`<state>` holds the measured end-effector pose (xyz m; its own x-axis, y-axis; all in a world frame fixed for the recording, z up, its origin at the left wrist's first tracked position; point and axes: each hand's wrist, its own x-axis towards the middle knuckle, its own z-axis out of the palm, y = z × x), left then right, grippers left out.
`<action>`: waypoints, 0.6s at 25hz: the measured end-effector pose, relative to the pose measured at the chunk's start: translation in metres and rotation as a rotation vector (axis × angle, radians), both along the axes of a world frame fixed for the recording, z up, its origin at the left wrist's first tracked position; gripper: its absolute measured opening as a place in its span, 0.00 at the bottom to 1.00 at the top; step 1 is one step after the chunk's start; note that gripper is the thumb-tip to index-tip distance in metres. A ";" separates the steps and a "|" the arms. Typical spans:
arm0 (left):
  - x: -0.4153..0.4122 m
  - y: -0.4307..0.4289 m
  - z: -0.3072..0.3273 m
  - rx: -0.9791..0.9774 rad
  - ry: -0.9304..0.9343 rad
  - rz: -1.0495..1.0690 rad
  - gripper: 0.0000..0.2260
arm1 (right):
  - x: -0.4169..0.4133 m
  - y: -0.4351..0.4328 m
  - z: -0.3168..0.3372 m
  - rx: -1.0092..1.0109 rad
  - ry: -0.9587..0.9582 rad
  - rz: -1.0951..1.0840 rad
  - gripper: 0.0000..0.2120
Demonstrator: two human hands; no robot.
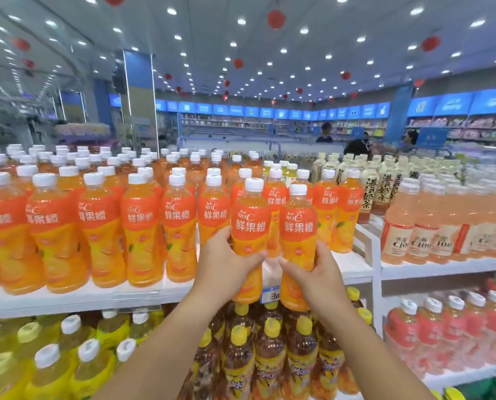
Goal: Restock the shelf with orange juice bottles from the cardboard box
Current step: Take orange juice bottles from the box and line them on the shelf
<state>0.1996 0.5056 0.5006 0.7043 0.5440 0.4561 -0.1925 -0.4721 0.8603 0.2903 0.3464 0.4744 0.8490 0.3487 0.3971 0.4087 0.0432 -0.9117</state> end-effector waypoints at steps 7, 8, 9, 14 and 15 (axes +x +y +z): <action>0.055 -0.010 -0.004 -0.051 -0.031 0.124 0.20 | 0.067 0.014 0.004 0.028 -0.013 0.107 0.21; 0.060 -0.011 -0.005 -0.052 -0.031 0.142 0.21 | 0.074 0.016 0.004 0.033 -0.012 0.128 0.21; 0.065 -0.011 -0.007 -0.058 -0.030 0.161 0.22 | 0.080 0.019 0.003 0.034 -0.012 0.145 0.20; 0.071 -0.017 -0.007 -0.084 -0.041 0.220 0.21 | 0.092 0.027 -0.009 0.052 -0.026 0.223 0.21; 0.072 -0.018 -0.007 -0.068 -0.034 0.216 0.21 | 0.092 0.028 -0.010 0.051 -0.031 0.239 0.21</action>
